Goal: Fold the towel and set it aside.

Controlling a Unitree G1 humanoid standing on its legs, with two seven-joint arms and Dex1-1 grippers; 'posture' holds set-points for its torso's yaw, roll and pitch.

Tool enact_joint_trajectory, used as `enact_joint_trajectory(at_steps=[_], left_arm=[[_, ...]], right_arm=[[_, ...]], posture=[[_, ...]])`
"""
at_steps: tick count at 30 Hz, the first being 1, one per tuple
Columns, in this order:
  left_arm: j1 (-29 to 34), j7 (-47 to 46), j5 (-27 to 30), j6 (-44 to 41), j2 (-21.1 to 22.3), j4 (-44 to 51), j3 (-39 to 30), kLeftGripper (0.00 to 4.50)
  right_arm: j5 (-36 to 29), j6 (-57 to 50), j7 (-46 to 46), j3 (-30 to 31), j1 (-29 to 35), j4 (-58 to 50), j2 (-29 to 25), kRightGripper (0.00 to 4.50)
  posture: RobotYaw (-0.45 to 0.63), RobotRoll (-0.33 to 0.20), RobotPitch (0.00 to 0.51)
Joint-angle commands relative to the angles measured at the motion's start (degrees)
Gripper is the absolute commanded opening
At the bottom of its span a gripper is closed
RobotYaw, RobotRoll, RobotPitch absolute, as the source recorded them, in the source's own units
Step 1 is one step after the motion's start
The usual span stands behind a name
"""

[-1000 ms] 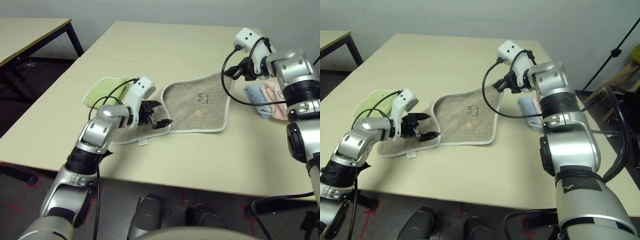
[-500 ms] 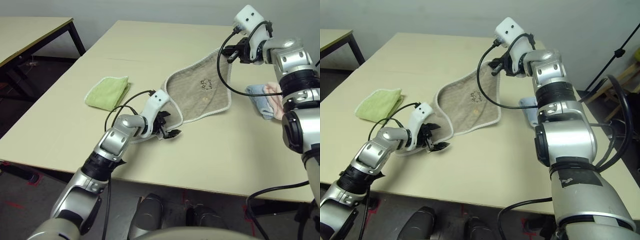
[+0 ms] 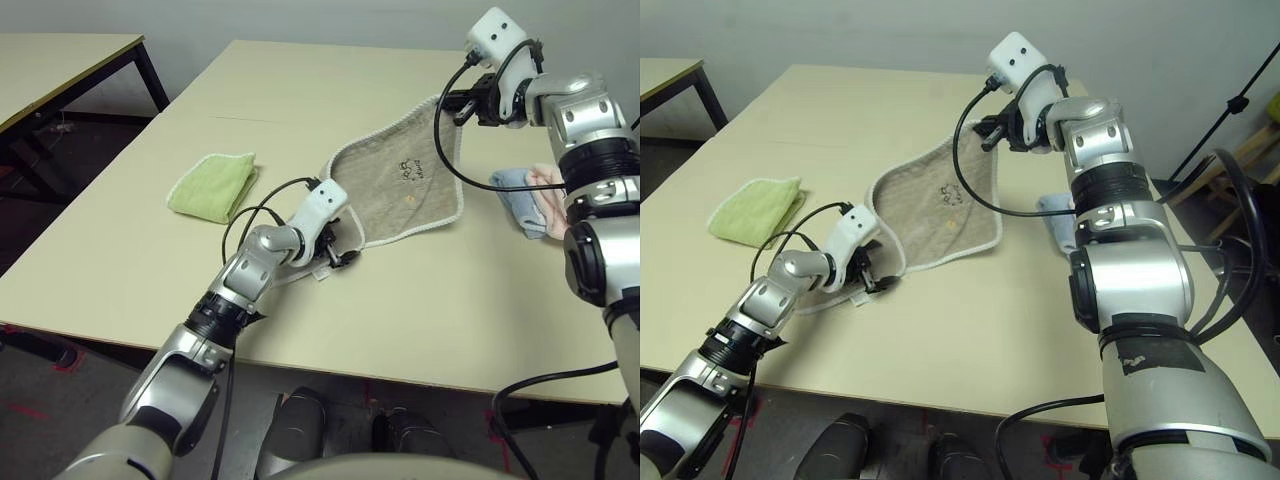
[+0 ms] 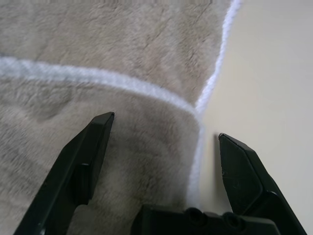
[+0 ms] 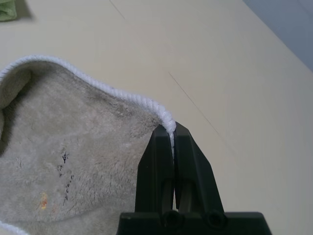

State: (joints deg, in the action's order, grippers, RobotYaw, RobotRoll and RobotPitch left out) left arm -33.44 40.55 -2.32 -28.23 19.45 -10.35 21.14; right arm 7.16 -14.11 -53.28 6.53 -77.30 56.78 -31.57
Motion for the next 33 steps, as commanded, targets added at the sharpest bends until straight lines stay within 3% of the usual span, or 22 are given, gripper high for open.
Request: enact_joint_trajectory(at_steps=[1, 3, 6, 14, 17, 21, 27, 33], left_arm=[[-0.7, 0.1, -1.4, 0.1, 0.0, -0.5, 0.8, 4.49], [-0.8, 0.0, -1.9, 0.7, 0.1, -1.5, 0.8, 4.49], [-1.2, -0.3, -3.6, 2.0, 0.7, -2.8, 1.1, 3.93], [0.0, 1.2, -3.1, 2.3, 1.4, -2.6, -0.1, 1.18], [0.6, 1.1, -0.5, 0.8, 0.5, -0.6, -2.7, 0.17], [1.1, 2.2, 4.8, -3.8, -0.7, 3.7, -6.7, 0.06], [0.4, 4.6, 11.5, -8.3, 3.0, 10.3, -13.5, 0.06], [1.1, 14.1, 20.0, -16.9, 12.9, 18.0, -15.8, 0.06]], right_arm=[[-0.4, -0.6, -0.6, -0.1, -0.9, -1.1, -0.1, 0.0], [-0.5, -0.6, -0.7, -0.2, -0.9, -1.2, 0.0, 0.0], [-0.6, -0.9, -0.9, -0.2, -0.9, -1.6, 0.1, 0.0], [-0.9, -1.4, -1.0, -0.4, -0.7, -2.0, -0.1, 0.0], [-0.9, -1.6, -1.0, -0.4, -0.5, -2.3, -0.2, 0.0], [-0.8, -1.9, -1.0, -0.3, -0.2, -2.0, -0.7, 0.0], [-0.9, -2.2, -1.4, -0.6, 0.0, -1.6, -1.9, 0.0], [-1.1, -5.4, -9.0, 1.1, 1.9, -4.4, -3.8, 0.0]], posture=[[0.23, 0.0, 0.093], [0.23, 0.0, 0.093], [0.23, 0.0, 0.093], [0.23, 0.0, 0.09], [0.23, 0.0, 0.091], [0.23, 0.0, 0.088], [0.24, 0.0, 0.082], [0.25, 0.0, 0.079]])
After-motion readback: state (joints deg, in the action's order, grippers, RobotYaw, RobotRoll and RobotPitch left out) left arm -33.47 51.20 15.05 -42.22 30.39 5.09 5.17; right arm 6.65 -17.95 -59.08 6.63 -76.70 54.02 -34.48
